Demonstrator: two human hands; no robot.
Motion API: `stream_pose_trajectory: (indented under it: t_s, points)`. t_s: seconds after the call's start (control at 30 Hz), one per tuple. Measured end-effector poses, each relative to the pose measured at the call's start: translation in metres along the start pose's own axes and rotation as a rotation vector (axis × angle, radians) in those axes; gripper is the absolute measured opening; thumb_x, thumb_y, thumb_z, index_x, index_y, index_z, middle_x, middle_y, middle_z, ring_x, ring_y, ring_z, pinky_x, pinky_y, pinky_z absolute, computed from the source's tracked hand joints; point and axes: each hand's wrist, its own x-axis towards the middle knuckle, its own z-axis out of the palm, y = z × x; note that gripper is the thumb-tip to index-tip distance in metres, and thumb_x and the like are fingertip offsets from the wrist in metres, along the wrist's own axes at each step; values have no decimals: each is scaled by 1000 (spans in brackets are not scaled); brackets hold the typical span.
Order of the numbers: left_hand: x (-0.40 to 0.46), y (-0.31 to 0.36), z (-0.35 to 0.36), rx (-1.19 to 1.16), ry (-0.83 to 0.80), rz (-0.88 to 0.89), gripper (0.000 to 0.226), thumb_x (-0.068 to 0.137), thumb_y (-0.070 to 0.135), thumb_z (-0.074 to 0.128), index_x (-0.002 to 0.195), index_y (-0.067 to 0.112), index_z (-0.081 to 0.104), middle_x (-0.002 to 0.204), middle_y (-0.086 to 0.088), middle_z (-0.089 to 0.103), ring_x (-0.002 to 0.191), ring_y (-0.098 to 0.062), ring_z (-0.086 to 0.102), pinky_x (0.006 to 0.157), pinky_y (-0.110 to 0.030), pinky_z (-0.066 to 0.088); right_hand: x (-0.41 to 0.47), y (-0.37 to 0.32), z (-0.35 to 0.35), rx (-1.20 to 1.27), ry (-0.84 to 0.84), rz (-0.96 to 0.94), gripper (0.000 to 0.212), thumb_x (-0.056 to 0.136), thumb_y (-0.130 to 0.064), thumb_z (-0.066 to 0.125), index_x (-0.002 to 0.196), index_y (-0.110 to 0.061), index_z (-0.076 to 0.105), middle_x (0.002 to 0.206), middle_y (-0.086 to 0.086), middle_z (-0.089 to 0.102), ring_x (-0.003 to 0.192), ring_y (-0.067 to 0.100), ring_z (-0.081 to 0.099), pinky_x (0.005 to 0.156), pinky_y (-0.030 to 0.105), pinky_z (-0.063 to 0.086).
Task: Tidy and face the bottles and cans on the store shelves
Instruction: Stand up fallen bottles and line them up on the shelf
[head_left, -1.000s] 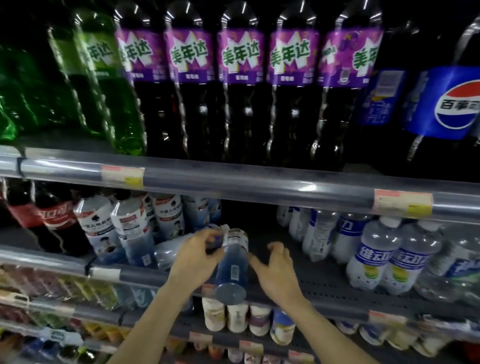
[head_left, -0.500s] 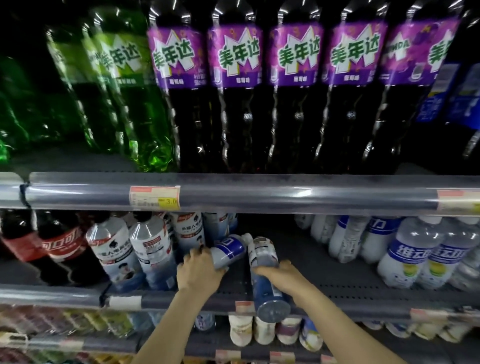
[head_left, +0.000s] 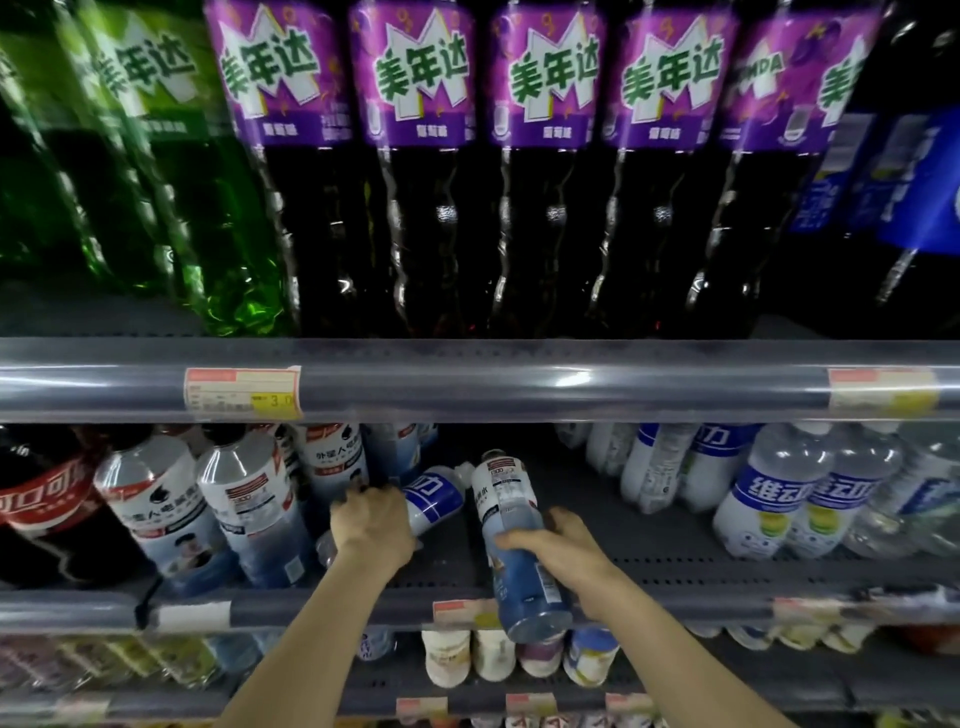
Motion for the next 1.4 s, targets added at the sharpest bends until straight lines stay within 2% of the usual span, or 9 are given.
stream_pose_trajectory:
  t_s: [0.17,0.27,0.4,0.53,0.63,0.83,1.03,1.2,1.4]
  points:
    - [-3,-1,-1,-179,-16,16,63,68,53,72,117,17,53,114,-5,64,102,-23,61,79,-32,48,-6,5,-20,-10,-2,-75,47,63,-19,82,100,-11,54,96,7,68,82,19,69,65,30,56]
    - [-7,4,-4,-373,42,28,59,68,53,72,108,14,55,107,-7,67,95,-25,63,69,-29,44,-6,9,-38,2,20,-149,47,62,-17,84,98,-14,53,96,5,69,84,19,70,74,36,58]
    - [-9,18,-12,-821,81,36,59,68,50,76,104,9,52,103,-12,65,94,-32,62,70,-33,46,-8,12,-64,43,45,-249,53,58,-16,86,99,-19,53,94,-1,71,78,9,70,63,23,55]
    - [-17,45,-10,-1155,53,123,58,64,41,82,106,15,50,103,-5,63,86,-19,62,66,-30,50,-10,11,-87,44,98,-334,61,58,-11,87,105,-20,50,101,-1,69,83,4,69,66,18,54]
    - [-22,67,-5,-1211,72,192,59,62,38,84,105,17,50,98,1,63,79,-6,59,60,-21,47,-11,14,-103,36,145,-390,61,58,-5,86,102,-21,48,103,1,66,84,3,67,65,17,54]
    - [-31,117,3,-1316,58,282,53,61,34,85,102,24,53,90,17,61,80,6,58,61,-12,44,-16,27,-134,18,200,-437,66,54,-4,87,104,-21,47,103,0,66,86,4,67,65,16,54]
    - [-33,157,6,-1386,7,343,52,62,33,84,103,26,54,97,12,65,87,0,63,67,-17,49,-24,37,-165,7,252,-459,74,44,-14,91,103,-21,46,104,-4,67,93,6,67,78,30,56]
    - [-34,183,4,-1422,8,369,49,61,31,85,98,33,52,97,15,66,87,1,64,71,-23,53,-29,44,-190,40,282,-456,75,48,-3,90,105,-23,46,103,-9,68,94,6,66,74,24,57]
    - [-37,208,4,-1416,8,416,49,59,28,86,96,30,54,95,12,68,83,3,65,68,-17,52,-35,49,-210,62,308,-466,72,51,-3,89,106,-19,45,110,3,65,100,15,66,83,37,55]
